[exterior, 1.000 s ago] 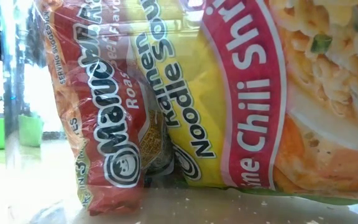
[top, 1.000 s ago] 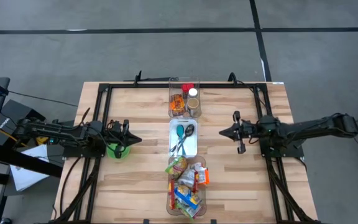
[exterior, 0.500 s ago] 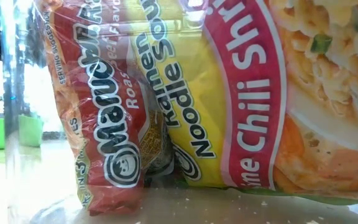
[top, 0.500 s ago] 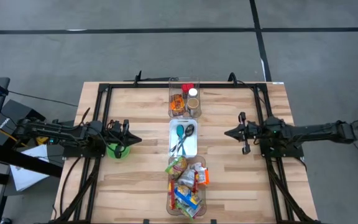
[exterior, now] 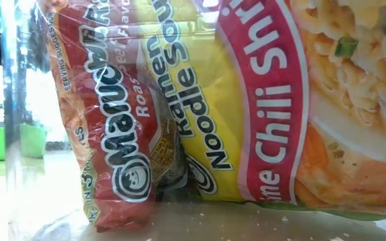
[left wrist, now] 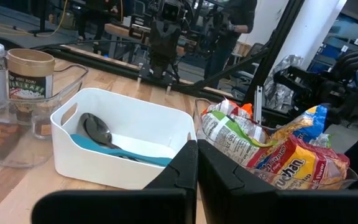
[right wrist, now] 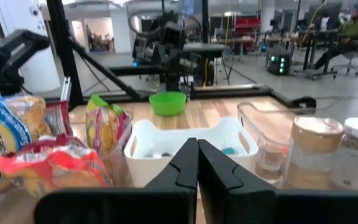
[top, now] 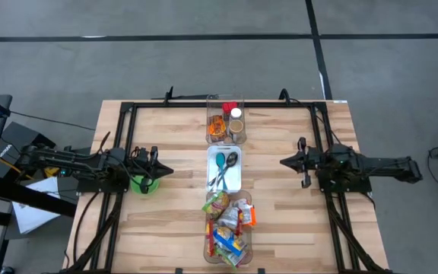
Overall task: Pick & Place Food Item
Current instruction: Return to Home Position
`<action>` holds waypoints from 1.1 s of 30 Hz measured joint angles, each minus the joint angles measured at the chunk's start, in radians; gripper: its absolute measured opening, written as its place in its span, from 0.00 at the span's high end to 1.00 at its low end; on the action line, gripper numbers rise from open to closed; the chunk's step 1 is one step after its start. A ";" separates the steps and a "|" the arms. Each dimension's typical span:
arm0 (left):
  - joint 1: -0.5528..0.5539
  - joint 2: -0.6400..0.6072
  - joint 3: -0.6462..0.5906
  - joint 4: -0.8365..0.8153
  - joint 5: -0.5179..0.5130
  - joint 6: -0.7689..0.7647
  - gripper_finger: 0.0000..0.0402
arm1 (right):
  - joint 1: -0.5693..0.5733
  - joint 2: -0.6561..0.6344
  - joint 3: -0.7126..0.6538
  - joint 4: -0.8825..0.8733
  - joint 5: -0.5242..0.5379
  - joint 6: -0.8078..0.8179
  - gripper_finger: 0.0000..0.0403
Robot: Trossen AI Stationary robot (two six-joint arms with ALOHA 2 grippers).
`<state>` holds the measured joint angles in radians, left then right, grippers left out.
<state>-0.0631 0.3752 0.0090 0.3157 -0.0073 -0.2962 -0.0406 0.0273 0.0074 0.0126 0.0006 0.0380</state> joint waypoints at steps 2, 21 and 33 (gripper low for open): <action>0.000 0.000 0.000 0.000 0.000 0.000 1.00 | 0.000 -0.014 0.000 0.000 0.000 0.000 1.00; 0.000 0.000 0.000 0.000 0.000 0.000 1.00 | 0.000 -0.001 0.000 -0.002 -0.001 0.146 1.00; 0.000 0.000 0.000 0.000 0.000 0.000 1.00 | -0.001 -0.001 0.000 -0.002 -0.001 0.146 1.00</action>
<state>-0.0631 0.3752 0.0090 0.3157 -0.0071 -0.2962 -0.0414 0.0260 0.0071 0.0102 -0.0002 0.1844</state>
